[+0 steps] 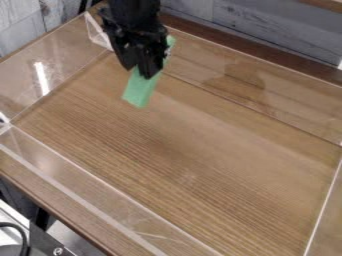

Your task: Put the green block in the brown bowl

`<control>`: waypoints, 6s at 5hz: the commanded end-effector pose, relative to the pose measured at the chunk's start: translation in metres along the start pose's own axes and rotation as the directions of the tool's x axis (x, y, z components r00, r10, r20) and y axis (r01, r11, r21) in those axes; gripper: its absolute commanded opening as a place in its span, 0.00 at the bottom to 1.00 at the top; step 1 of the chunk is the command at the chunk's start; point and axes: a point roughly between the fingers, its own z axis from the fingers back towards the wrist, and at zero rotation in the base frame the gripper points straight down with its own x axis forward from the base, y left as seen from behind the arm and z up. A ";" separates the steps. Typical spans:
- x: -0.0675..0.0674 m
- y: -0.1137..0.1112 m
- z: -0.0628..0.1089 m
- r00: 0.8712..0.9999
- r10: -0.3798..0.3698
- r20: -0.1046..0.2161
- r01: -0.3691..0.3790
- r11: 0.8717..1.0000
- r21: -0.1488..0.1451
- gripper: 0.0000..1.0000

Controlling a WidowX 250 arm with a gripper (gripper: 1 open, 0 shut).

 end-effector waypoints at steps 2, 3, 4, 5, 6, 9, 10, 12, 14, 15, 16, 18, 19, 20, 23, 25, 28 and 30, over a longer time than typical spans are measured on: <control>0.003 0.004 -0.004 0.999 -0.015 0.051 0.013 1.000 0.027 0.00; 0.002 0.003 -0.007 0.998 -0.018 0.058 0.017 0.999 0.028 0.00; 0.002 0.003 -0.008 0.998 -0.022 0.065 0.020 0.999 0.028 0.00; 0.002 0.004 -0.010 0.997 -0.025 0.072 0.023 0.999 0.028 0.00; 0.001 0.004 -0.011 0.997 -0.028 0.078 0.026 0.999 0.027 0.00; 0.003 0.007 -0.015 0.995 -0.028 0.098 0.025 0.999 0.025 0.00; 0.004 0.009 -0.016 0.994 -0.026 0.105 0.024 0.999 0.024 0.00; 0.005 0.011 -0.020 0.993 -0.026 0.116 0.023 1.000 0.020 0.00; 0.014 0.017 -0.017 0.991 -0.014 0.137 0.011 1.000 0.022 0.00; 0.023 0.022 -0.012 0.988 -0.002 0.153 -0.002 1.000 0.026 0.00; 0.033 0.028 -0.004 0.985 0.019 0.170 -0.024 0.999 0.030 0.00; 0.058 0.050 0.018 0.974 0.060 0.217 -0.071 0.996 0.045 0.00; 0.066 0.060 0.016 0.970 0.070 0.232 -0.083 0.995 0.047 0.00; 0.071 0.068 0.010 0.967 0.077 0.243 -0.091 0.995 0.048 0.00; 0.084 0.086 -0.008 0.959 0.089 0.270 -0.104 0.994 0.041 0.00; 0.093 0.090 -0.014 0.953 0.099 0.285 -0.112 0.993 0.028 0.00; 0.096 0.093 -0.017 0.946 0.115 0.304 -0.126 0.992 0.014 0.00; 0.092 0.094 -0.020 0.941 0.127 0.315 -0.135 0.991 0.005 0.00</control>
